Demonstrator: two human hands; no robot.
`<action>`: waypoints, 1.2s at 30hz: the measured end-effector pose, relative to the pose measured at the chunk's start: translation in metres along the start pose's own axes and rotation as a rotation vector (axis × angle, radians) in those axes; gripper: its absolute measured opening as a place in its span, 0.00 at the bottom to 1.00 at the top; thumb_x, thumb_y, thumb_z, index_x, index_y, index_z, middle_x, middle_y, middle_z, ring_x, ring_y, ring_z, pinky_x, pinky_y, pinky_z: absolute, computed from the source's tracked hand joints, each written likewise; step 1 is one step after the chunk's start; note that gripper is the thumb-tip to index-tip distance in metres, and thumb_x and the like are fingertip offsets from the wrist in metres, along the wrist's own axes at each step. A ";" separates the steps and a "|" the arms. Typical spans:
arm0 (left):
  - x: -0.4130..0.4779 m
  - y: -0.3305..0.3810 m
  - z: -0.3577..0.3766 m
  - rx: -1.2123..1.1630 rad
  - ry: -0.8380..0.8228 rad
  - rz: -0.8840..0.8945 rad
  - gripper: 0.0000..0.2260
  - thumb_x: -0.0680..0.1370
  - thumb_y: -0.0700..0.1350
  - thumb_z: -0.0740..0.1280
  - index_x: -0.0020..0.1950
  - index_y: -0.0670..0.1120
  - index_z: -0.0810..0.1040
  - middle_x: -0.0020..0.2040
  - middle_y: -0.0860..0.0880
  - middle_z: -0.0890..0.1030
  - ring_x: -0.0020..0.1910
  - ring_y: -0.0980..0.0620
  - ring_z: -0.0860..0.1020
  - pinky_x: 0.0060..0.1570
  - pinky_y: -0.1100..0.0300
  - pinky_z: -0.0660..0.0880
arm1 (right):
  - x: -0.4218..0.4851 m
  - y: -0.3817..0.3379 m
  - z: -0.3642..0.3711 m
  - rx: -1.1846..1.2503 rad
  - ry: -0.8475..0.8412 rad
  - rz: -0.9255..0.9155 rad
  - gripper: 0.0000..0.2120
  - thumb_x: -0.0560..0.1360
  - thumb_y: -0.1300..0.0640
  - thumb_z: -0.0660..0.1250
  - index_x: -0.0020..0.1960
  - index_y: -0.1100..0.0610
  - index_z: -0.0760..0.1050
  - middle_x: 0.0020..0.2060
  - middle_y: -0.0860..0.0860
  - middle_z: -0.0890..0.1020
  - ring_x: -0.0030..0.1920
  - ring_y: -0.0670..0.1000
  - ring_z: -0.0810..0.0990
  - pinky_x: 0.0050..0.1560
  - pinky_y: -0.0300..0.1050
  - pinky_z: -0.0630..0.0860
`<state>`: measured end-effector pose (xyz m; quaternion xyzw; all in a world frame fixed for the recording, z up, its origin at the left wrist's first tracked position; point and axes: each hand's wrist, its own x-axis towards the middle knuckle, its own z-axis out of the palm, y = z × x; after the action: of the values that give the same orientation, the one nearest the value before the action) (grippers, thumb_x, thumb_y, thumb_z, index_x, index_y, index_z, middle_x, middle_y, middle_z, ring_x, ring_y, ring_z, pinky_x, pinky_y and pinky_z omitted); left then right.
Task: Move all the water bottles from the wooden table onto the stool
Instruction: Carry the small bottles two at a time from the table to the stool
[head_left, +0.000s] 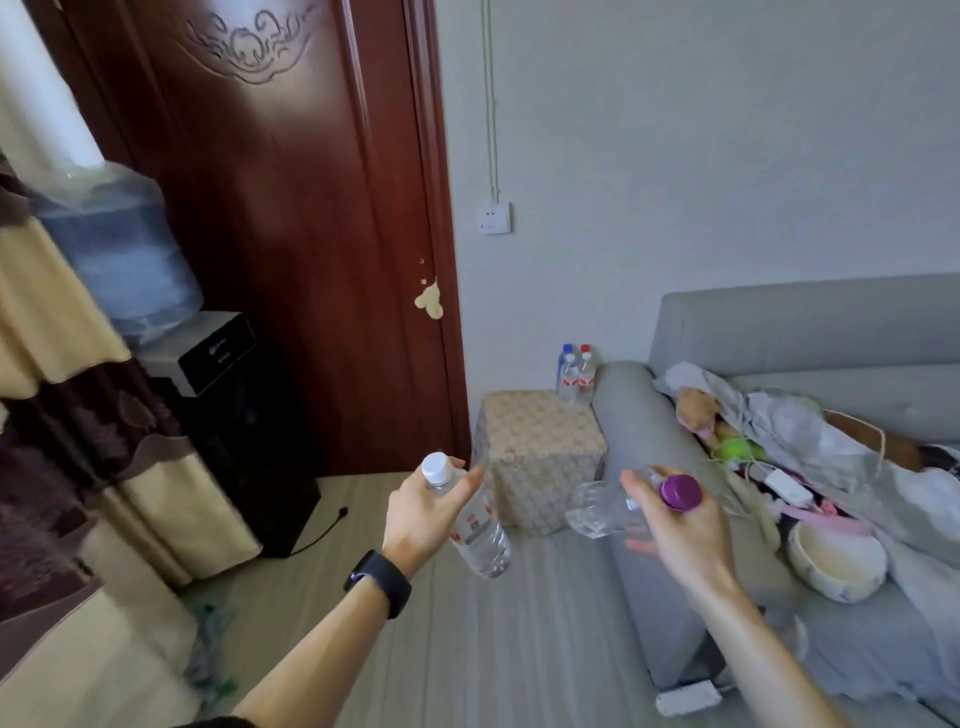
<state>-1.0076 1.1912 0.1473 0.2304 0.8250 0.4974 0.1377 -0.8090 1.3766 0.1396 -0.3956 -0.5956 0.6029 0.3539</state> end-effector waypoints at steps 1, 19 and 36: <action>0.020 0.000 0.009 0.013 -0.008 -0.006 0.10 0.74 0.62 0.71 0.47 0.57 0.81 0.42 0.60 0.84 0.45 0.64 0.81 0.42 0.68 0.74 | 0.024 0.003 0.006 -0.016 0.007 0.008 0.16 0.67 0.47 0.79 0.51 0.51 0.81 0.45 0.53 0.86 0.43 0.53 0.86 0.37 0.53 0.84; 0.422 -0.023 0.136 0.176 -0.313 -0.012 0.15 0.76 0.66 0.66 0.50 0.55 0.78 0.43 0.57 0.84 0.44 0.59 0.81 0.42 0.64 0.78 | 0.378 0.063 0.120 -0.147 0.089 0.208 0.24 0.59 0.40 0.80 0.52 0.49 0.83 0.44 0.49 0.87 0.46 0.54 0.86 0.44 0.60 0.84; 0.681 -0.031 0.380 0.102 -0.380 -0.325 0.21 0.75 0.63 0.71 0.60 0.53 0.73 0.49 0.50 0.82 0.47 0.49 0.80 0.43 0.56 0.76 | 0.727 0.160 0.121 -0.408 -0.050 0.443 0.25 0.62 0.30 0.73 0.52 0.42 0.76 0.46 0.44 0.83 0.50 0.50 0.83 0.52 0.60 0.81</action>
<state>-1.4250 1.8183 -0.0562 0.1908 0.8346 0.3742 0.3565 -1.2278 1.9703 -0.0627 -0.5641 -0.6119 0.5429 0.1122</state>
